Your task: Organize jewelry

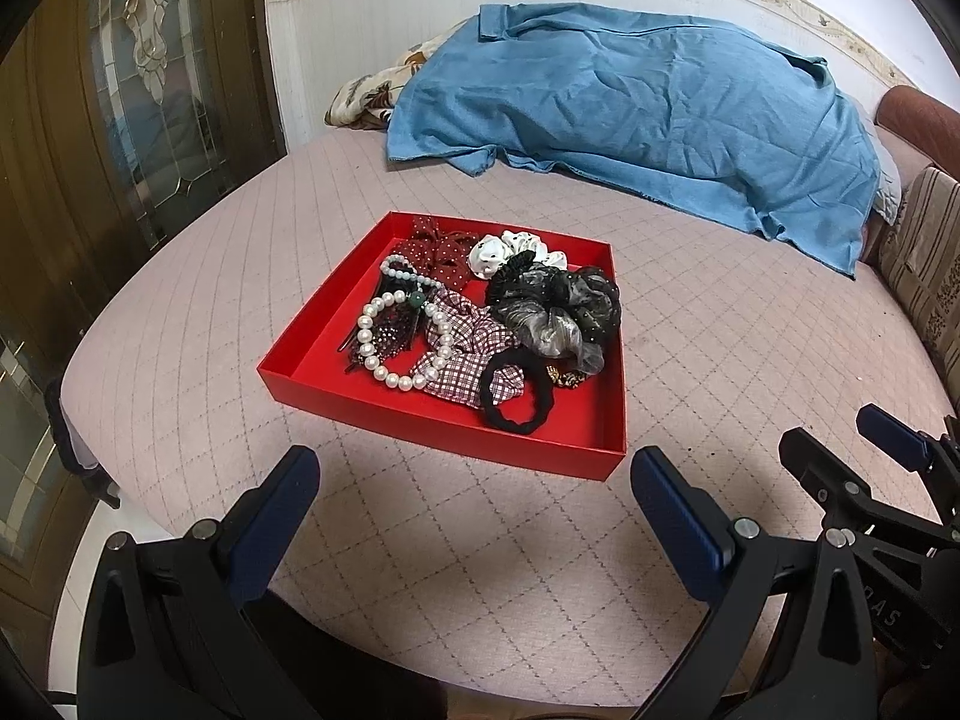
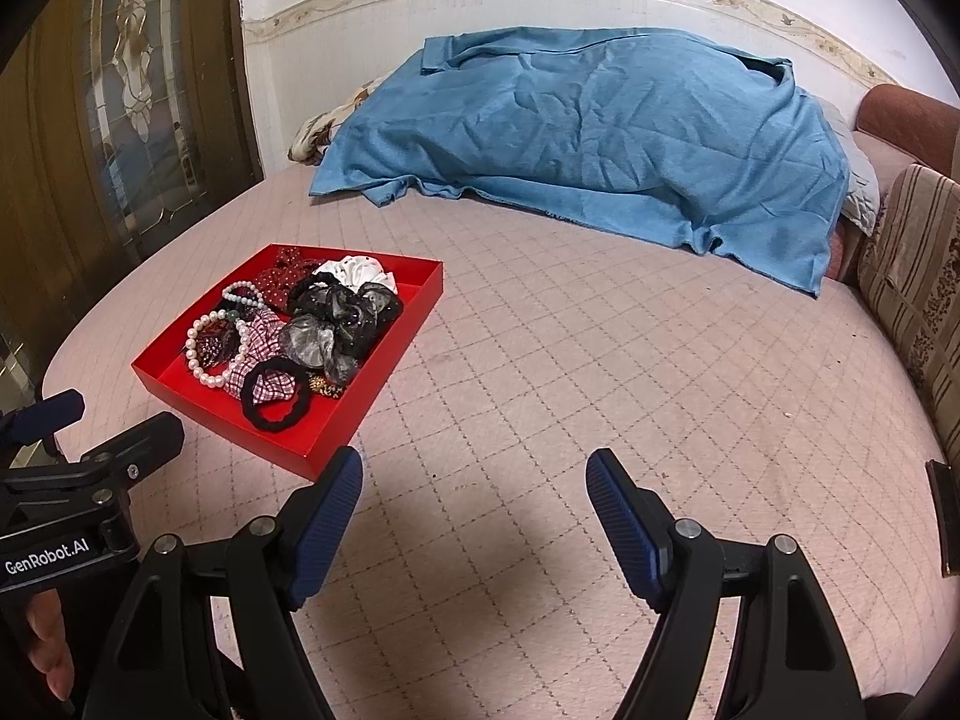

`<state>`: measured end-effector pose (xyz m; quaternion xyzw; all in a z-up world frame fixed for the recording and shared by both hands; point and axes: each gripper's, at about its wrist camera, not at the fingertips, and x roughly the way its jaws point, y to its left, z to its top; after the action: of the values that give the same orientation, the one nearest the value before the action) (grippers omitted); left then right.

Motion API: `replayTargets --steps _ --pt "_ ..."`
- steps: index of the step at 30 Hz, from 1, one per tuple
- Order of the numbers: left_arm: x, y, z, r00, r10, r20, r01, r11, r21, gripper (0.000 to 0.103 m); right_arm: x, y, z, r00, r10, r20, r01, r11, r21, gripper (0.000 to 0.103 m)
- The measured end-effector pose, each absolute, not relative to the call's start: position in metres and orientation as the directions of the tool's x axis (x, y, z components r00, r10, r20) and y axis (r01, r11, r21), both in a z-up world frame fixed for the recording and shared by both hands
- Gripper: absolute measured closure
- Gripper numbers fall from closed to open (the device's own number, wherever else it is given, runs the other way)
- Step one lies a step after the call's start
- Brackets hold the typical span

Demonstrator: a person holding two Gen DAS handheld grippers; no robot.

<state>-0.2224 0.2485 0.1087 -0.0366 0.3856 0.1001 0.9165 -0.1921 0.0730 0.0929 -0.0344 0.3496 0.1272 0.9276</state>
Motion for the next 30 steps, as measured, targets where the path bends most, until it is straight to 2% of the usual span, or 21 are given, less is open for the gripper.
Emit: replayTargets --steps 30 --pt "-0.211 0.251 0.109 0.671 0.175 -0.720 -0.228 0.973 0.024 0.000 -0.190 0.072 0.092 0.710 0.234 -0.664 -0.263 0.963 0.058 0.021"
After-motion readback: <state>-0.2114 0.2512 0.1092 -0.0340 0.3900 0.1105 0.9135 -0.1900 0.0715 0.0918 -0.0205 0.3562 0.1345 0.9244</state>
